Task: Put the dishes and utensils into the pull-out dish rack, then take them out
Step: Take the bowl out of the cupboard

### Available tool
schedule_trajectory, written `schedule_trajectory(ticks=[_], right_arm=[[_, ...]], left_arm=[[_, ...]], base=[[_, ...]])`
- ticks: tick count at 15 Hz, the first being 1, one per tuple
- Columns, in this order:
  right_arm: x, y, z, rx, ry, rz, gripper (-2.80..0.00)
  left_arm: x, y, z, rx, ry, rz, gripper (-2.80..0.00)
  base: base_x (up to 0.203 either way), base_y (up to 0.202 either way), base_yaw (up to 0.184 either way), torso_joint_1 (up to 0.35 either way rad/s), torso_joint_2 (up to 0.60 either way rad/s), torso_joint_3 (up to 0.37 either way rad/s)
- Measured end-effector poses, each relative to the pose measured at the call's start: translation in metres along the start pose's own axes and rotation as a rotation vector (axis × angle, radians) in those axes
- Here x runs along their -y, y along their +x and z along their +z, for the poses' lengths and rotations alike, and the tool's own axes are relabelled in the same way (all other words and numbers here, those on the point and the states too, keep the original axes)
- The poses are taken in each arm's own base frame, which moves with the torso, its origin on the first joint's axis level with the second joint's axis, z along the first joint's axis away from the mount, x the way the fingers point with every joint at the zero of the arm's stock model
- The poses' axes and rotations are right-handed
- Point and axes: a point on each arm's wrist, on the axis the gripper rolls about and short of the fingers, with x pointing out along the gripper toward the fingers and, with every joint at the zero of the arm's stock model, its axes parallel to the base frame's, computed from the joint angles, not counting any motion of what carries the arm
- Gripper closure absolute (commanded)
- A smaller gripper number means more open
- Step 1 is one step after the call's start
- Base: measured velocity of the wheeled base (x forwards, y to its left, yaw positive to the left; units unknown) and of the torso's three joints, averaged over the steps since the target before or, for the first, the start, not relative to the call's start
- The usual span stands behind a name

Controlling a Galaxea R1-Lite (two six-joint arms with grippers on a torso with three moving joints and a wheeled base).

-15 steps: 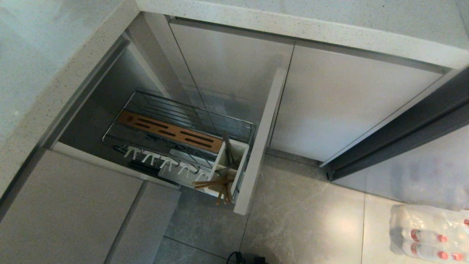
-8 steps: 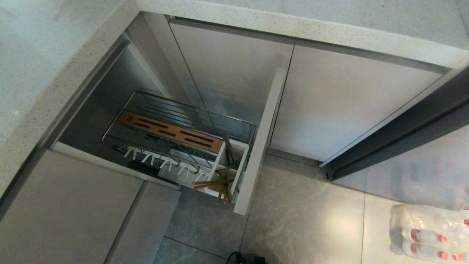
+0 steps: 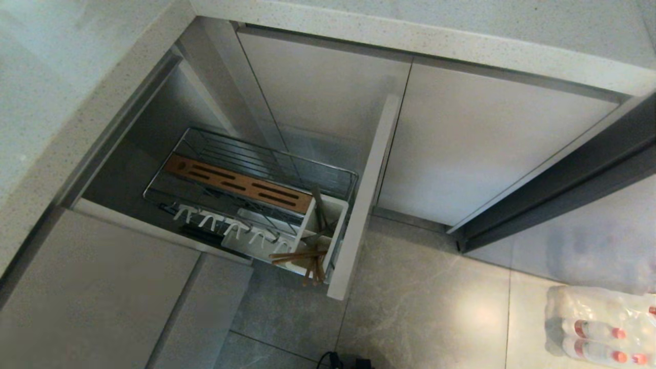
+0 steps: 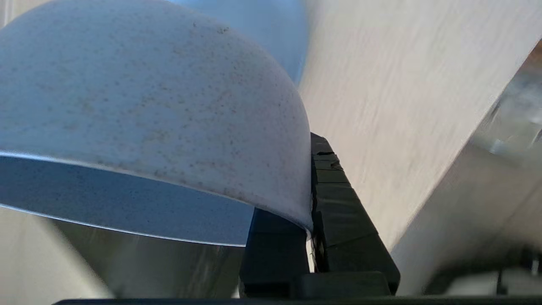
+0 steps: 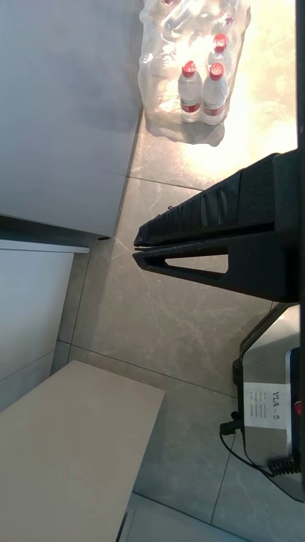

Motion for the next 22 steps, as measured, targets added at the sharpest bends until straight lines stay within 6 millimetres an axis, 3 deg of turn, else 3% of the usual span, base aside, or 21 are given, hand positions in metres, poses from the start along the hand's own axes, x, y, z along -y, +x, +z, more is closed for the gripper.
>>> schedule_trajectory(ticks=[5, 9, 13, 18, 22], right_arm=[[0.000, 0.000, 0.000, 0.000, 0.000, 0.000, 0.00], [0.000, 0.000, 0.000, 0.000, 0.000, 0.000, 0.00], [0.000, 0.000, 0.000, 0.000, 0.000, 0.000, 0.00], [0.000, 0.000, 0.000, 0.000, 0.000, 0.000, 0.00], [0.000, 0.000, 0.000, 0.000, 0.000, 0.000, 0.00]], left_arm=[[-0.004, 0.016, -0.012, -0.235, 0.007, 0.002, 0.00], [-0.008, 0.036, -0.013, -0.324, -0.027, -0.022, 0.00], [-0.005, 0.043, -0.020, -0.424, -0.031, -0.070, 0.00], [-0.006, 0.046, -0.014, -0.358, -0.050, -0.061, 0.00], [-0.015, 0.070, 0.000, -0.278, -0.055, 0.006, 0.00]], base=[[0.000, 0.000, 0.000, 0.000, 0.00, 0.000], [0.000, 0.000, 0.000, 0.000, 0.00, 0.000], [0.000, 0.000, 0.000, 0.000, 0.00, 0.000], [0.000, 0.000, 0.000, 0.000, 0.00, 0.000], [0.000, 0.000, 0.000, 0.000, 0.00, 0.000]])
